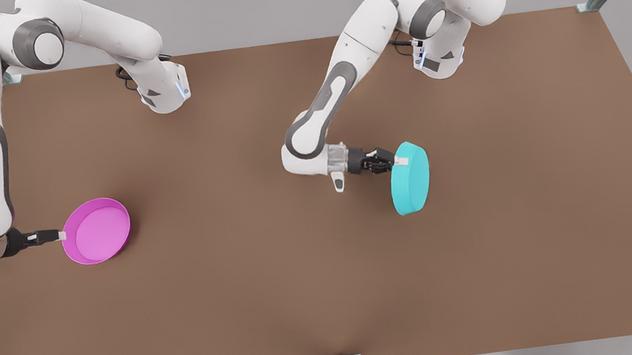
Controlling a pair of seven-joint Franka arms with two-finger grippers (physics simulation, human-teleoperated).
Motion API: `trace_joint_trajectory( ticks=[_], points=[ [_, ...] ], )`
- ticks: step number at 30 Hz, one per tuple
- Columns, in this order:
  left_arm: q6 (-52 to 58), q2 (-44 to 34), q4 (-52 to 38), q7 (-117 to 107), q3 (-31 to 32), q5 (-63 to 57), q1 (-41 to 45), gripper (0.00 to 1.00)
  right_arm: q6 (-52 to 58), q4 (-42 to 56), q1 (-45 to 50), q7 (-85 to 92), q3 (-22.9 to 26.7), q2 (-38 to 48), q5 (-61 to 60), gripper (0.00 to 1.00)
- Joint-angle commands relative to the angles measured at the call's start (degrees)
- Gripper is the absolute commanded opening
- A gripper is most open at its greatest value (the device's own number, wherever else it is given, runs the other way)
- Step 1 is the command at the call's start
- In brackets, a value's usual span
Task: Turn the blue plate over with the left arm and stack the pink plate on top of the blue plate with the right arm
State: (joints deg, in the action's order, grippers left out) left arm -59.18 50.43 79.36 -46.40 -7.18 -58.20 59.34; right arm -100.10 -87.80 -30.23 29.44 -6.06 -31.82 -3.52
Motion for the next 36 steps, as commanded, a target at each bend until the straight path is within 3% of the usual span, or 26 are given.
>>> trace_joint_trajectory(
  ticks=[1,32,36],
  points=[
    [0.1,0.0,0.0,-0.5,0.0,1.2,0.2,0.21,0.0,0.0,0.0,0.0,0.0,0.0,0.0,1.00],
    [3.5,7.9,-0.4,-16.3,0.2,1.2,8.2,0.21,-0.1,0.2,1.3,0.4,0.0,0.0,4.1,1.00],
    [3.5,8.5,-0.4,-16.3,0.2,2.0,8.4,0.41,-5.4,-0.2,-2.2,-6.3,0.0,-0.7,1.9,1.00]
  ],
)
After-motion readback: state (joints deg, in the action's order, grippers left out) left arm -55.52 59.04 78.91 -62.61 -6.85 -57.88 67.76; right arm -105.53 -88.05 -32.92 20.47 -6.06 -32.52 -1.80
